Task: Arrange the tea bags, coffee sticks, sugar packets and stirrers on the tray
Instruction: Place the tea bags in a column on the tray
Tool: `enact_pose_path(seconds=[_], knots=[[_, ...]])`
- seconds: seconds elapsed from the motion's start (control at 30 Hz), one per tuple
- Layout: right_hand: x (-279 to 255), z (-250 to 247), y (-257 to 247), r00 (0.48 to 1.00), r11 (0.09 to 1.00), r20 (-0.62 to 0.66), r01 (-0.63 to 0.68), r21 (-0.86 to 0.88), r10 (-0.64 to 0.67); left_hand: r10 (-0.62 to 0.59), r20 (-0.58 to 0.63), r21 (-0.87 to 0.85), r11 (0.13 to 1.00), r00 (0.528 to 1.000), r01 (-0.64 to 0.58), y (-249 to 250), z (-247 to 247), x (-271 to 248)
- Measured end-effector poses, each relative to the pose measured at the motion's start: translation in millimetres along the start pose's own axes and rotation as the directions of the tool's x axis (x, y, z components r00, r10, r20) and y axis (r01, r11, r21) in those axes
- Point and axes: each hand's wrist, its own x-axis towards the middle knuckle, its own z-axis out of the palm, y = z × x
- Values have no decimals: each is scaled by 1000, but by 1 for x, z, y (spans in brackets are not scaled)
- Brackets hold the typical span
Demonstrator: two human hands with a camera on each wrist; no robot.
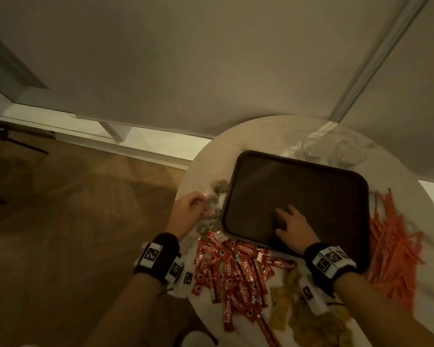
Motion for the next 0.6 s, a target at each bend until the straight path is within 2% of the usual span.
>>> enact_pose_path(seconds=[0.07,0.17,0.27,0.33,0.37,0.6], knots=[[18,-2,-8,999,998,36,-30,-52,32,29,-9,133,991,1000,-27,4,0,43],[39,-1,-15,991,986,109,-55,-159,73,23,72,342,939,997,-46,5,8,104],[47,7,-16,981,956,160,-64,-287,114,-7,203,609,784,979,-121,-11,23,143],[49,9,-17,981,944,156,-57,-324,113,-39,245,706,692,969,-151,-20,29,159],[51,9,-17,982,941,155,-54,-334,111,-44,243,720,678,969,-150,-23,31,163],[50,9,-14,984,929,151,-36,-367,97,82,176,574,801,981,-170,-29,4,159]])
